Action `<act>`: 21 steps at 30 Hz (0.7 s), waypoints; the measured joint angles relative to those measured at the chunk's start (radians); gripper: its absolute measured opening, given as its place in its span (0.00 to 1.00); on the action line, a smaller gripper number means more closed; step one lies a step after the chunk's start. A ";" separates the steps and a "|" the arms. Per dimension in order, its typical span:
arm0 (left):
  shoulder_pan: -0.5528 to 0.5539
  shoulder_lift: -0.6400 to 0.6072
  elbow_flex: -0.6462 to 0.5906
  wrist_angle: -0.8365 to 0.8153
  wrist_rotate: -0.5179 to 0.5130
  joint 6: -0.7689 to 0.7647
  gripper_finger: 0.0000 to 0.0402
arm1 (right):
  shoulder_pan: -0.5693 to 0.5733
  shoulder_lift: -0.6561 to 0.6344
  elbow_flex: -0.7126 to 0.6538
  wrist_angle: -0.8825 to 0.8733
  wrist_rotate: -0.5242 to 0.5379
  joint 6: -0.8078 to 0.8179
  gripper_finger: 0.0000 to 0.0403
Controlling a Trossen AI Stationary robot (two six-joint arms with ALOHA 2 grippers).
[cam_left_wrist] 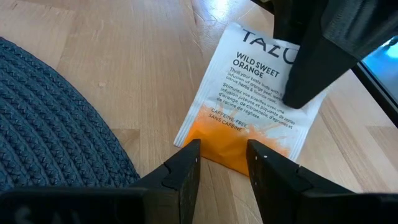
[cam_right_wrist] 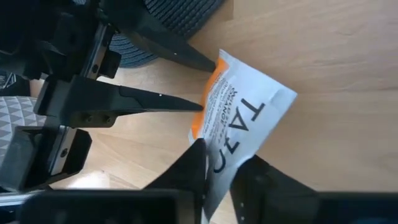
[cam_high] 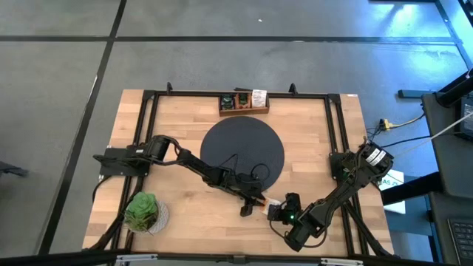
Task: Pick & Place Tea
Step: Put the white tea bag into the right section of the wooden organizer
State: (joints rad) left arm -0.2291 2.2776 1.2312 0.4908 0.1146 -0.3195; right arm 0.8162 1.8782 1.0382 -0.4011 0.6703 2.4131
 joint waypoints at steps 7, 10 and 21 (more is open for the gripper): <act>0.004 -0.012 0.000 -0.010 0.010 0.011 0.32 | 0.001 0.000 0.000 -0.001 -0.044 -0.037 0.05; 0.022 -0.035 -0.004 -0.026 0.041 0.026 0.32 | 0.001 -0.012 -0.001 -0.001 -0.102 -0.072 0.02; 0.126 -0.241 -0.007 -0.045 0.381 0.016 0.32 | -0.028 -0.210 -0.001 -0.119 -0.140 -0.406 0.01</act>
State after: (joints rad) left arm -0.1027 2.0363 1.2240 0.4460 0.4960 -0.3037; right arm 0.7885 1.6678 1.0370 -0.5206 0.5307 2.0066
